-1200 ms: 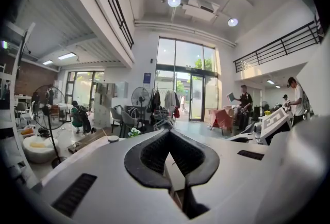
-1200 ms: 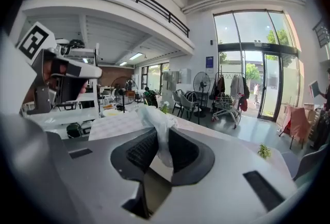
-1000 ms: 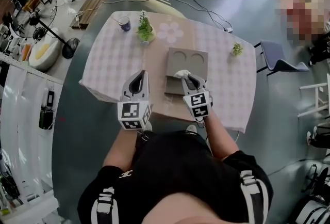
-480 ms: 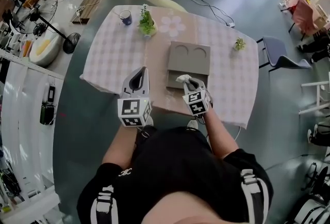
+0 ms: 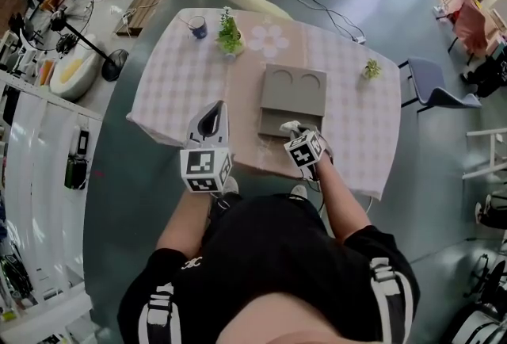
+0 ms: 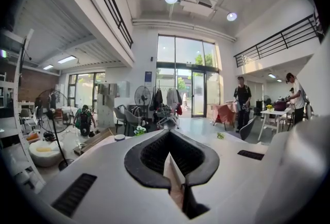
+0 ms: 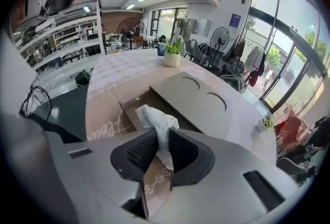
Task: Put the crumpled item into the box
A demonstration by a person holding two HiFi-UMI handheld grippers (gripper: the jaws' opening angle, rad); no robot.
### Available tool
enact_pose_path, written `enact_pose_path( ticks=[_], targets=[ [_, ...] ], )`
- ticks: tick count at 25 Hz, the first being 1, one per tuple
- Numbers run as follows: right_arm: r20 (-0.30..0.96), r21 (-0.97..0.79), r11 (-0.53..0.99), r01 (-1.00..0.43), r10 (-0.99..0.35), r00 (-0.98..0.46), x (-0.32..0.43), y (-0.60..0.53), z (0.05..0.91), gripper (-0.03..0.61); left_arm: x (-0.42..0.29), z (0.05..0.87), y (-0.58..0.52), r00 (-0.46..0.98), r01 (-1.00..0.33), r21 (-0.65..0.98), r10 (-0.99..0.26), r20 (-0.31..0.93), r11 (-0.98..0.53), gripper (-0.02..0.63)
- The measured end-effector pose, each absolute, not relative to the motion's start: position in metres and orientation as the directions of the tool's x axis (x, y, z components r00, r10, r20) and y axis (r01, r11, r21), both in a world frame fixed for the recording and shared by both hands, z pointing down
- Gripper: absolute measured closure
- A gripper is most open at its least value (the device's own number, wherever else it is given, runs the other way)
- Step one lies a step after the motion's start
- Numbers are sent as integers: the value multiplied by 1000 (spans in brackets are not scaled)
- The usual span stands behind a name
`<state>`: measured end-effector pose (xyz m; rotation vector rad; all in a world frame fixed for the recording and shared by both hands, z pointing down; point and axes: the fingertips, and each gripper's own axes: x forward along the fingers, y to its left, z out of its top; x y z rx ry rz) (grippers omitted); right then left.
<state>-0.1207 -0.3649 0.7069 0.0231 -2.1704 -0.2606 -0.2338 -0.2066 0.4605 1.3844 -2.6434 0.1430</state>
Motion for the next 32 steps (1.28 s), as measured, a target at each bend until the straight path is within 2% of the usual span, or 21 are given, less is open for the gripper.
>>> enact_pose_path(
  ticks=[12,23,28,32],
  targets=[
    [854,206,976,70,-145,-500,-128,-389,730,512,-241,454,-201,-594,-801,-43,-785,177,596,611],
    [841,271,962,29,-221,-494,-144,-408,745,508,-248,455,-186,-629,-773,-51,-755,184,632,611],
    [844,269,962,37,-217,-490,-151,-403,748,505,-253,454,-181,-636,-768,-51,-750,182,639,611],
    [842,208,978,30,-164,-515,-155,-395,744,466,-256,453,-181,-633,-771,-50,-753,181,635,611]
  ],
)
